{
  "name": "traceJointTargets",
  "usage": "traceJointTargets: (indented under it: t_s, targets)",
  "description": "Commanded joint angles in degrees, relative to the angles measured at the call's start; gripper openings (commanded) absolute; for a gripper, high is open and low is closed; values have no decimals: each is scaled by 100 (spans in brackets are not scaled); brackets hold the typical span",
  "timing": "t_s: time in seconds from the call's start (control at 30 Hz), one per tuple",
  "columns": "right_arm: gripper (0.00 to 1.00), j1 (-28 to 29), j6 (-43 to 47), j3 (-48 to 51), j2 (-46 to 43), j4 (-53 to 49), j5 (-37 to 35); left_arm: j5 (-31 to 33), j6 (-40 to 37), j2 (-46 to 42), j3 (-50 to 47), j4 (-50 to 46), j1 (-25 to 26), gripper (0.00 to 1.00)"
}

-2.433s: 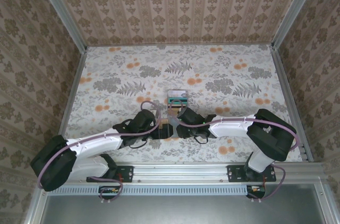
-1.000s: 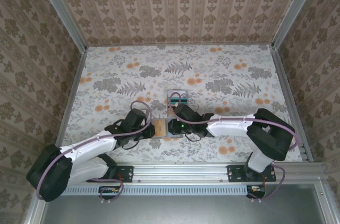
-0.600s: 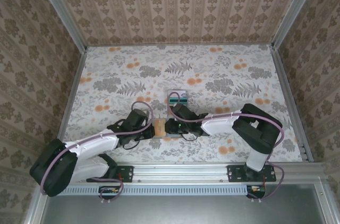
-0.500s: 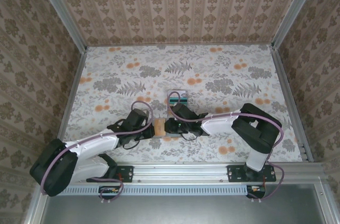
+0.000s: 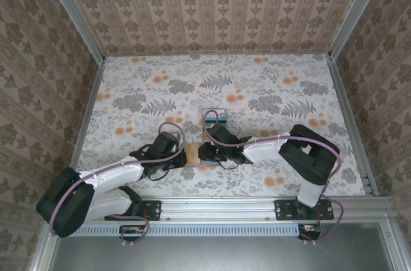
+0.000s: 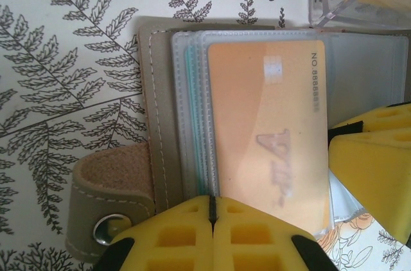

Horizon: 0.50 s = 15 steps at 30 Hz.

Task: Take the credit cards out of the card holder

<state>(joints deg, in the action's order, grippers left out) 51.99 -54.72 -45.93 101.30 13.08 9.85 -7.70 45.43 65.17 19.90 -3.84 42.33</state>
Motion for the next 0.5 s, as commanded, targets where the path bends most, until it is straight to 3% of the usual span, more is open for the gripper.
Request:
traceJointTargets:
  t_s: [0.0,0.47]
  targets:
    - [22,30,-100,-10,-135,213,18,19,106,172,-92,-51,51,3]
    - [21,87,-17,-56,-326,101,-125,50,106,153,-65,-98,83,2]
